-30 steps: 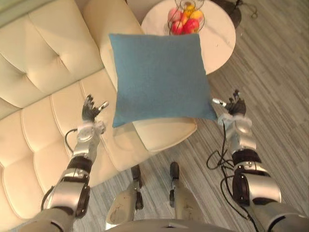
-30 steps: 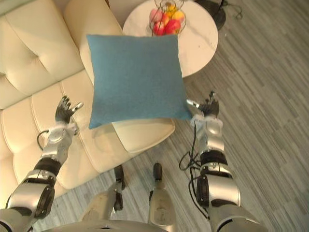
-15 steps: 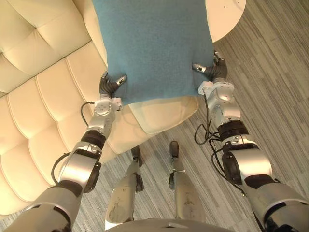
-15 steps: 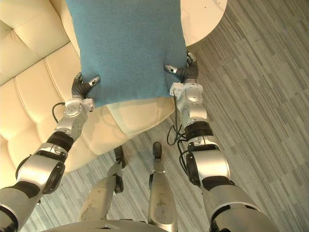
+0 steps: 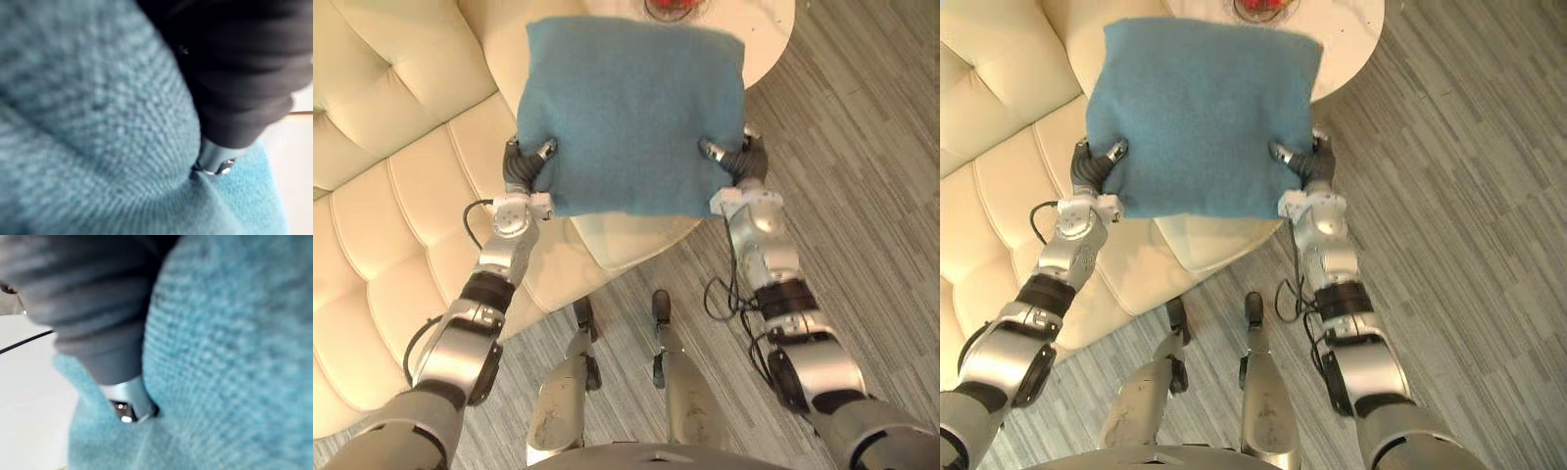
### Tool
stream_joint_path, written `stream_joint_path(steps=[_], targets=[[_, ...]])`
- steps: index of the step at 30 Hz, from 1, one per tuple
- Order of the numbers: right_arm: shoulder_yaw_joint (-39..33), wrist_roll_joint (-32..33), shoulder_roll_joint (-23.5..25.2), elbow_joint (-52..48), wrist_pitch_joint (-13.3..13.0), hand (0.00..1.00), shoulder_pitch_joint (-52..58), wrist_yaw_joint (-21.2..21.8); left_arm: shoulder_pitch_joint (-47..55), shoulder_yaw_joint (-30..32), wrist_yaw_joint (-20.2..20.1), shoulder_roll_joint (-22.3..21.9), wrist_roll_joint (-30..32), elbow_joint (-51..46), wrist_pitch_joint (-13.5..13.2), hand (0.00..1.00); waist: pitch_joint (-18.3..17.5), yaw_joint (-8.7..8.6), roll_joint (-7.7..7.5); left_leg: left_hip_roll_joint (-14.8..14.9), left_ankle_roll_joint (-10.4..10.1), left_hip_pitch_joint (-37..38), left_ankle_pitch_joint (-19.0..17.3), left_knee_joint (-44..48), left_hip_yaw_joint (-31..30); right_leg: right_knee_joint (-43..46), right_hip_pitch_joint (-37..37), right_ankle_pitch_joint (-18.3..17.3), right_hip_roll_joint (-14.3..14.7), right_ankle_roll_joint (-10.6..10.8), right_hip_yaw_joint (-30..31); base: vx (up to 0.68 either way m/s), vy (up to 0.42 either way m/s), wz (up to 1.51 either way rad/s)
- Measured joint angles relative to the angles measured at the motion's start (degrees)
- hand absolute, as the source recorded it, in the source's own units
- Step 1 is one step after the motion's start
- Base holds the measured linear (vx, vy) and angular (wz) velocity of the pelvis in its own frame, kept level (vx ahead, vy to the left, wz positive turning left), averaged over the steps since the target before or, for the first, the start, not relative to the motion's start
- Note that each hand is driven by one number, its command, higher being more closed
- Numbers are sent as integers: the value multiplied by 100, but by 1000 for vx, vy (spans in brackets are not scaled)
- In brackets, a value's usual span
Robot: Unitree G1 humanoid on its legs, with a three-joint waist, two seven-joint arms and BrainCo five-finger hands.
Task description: Pick up cushions and gather them together orderly.
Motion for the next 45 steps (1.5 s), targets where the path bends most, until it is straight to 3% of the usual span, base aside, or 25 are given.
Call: stream_joint_path(steps=[8,15,20,25,27,29,30,31,32,33,34,35,37,38,40,43,45], targets=[[-2,-379,392,-1689,-4,100,1766,42,2118,30,-1,-216,403,-1948,30,100,-46,-27,0,107,22,627,-180,-3,-157,-157,793,-48,111,-20,-218,-9,-11,11],[138,-1157,919,-2943,-67,100,3197,453,4381,516,-147,-710,761,-3693,87,100,-808,79,-31,184,-48,1138,-248,-2,-263,-373,1462,-129,211,-97,-317,59,-9,7],[235,-1363,1078,-3091,-274,100,3610,704,5105,757,-397,-949,840,-4107,80,100,-1191,99,-40,206,-110,1433,-330,-3,-483,-363,1868,-260,242,-123,-557,21,1,23],[236,-1452,1076,-3076,-291,100,3722,787,5315,780,-463,-1054,768,-4105,81,100,-1213,103,-39,186,-89,1360,-198,-3,-1046,-110,1961,-472,236,-173,-1112,-71,7,55],[234,-1451,1058,-3052,-291,100,3701,788,5315,782,-463,-1083,763,-4105,81,100,-1254,96,2,235,-52,1138,-234,-2,-992,93,1821,-507,216,-192,-1399,-105,-10,64],[209,-1452,1023,-2985,-305,100,3635,787,5284,782,-464,-1133,758,-4093,82,100,-1396,24,-78,255,88,858,-700,171,-473,144,1582,-489,-46,-221,-1687,-63,11,80],[183,-1453,1011,-2896,-335,100,3557,787,5254,782,-465,-1130,756,-4080,82,100,-1395,20,-87,279,215,726,-766,402,-265,173,1532,-475,-138,-232,-1757,-27,105,65],[112,-1450,994,-2587,-351,100,3343,787,5212,775,-465,-1170,750,-4054,84,100,-1399,-2,-83,429,366,568,-879,1227,237,259,1450,-452,-361,-199,-1811,-46,163,37],[80,-1436,960,-2435,-351,100,3277,783,5193,761,-468,-1206,743,-4052,83,100,-1417,-26,-57,629,369,614,-1016,1802,606,293,1445,-420,-492,-151,-1843,-60,179,42],[59,-1417,869,-2396,-351,100,3295,779,5170,737,-509,-1275,727,-4045,83,100,-1463,-61,12,873,272,696,-1193,2190,867,287,1440,-375,-582,-82,-1937,-76,268,55],[-92,-1416,782,-2394,-352,100,3353,764,5060,626,-582,-1364,719,-3939,82,100,-1617,-121,265,1103,-55,822,-1249,2089,934,282,1379,-295,-607,41,-2102,-78,283,63],[-174,-1418,768,-2391,-352,100,3357,752,4976,573,-597,-1388,718,-3871,81,100,-1683,-157,365,1089,-291,833,-1318,1842,823,280,1330,-247,-625,106,-2152,-108,403,80],[-345,-1422,932,-2293,-358,100,3375,677,4628,529,-657,-1298,715,-3605,79,100,-1655,-223,203,693,-234,873,-1200,1429,713,228,1311,12,-915,139,-2264,-132,374,58],[-331,-1428,1094,-2187,-358,100,3409,668,4647,542,-671,-1146,713,-3597,79,100,-1623,-190,-45,485,-132,909,-1228,1400,720,228,1335,82,-1104,161,-2262,-122,273,23],[-315,-1455,1247,-2101,-350,100,3454,667,4741,571,-671,-1113,713,-3579,81,100,-1607,-161,-166,420,26,744,-1464,1824,674,322,1352,166,-1245,206,-2258,-120,260,17],[-270,-1464,1283,-1927,-350,100,3524,670,4862,582,-674,-1119,718,-3551,82,100,-1584,-96,-176,364,207,539,-1740,2252,654,730,1204,141,-1458,186,-2227,-118,197,10],[-275,-1466,1287,-1874,-338,100,3622,669,4864,565,-691,-1110,725,-3532,87,100,-1359,-104,-187,249,303,548,-1816,2389,552,1517,942,-235,-1595,-341,-1688,-90,161,29]])
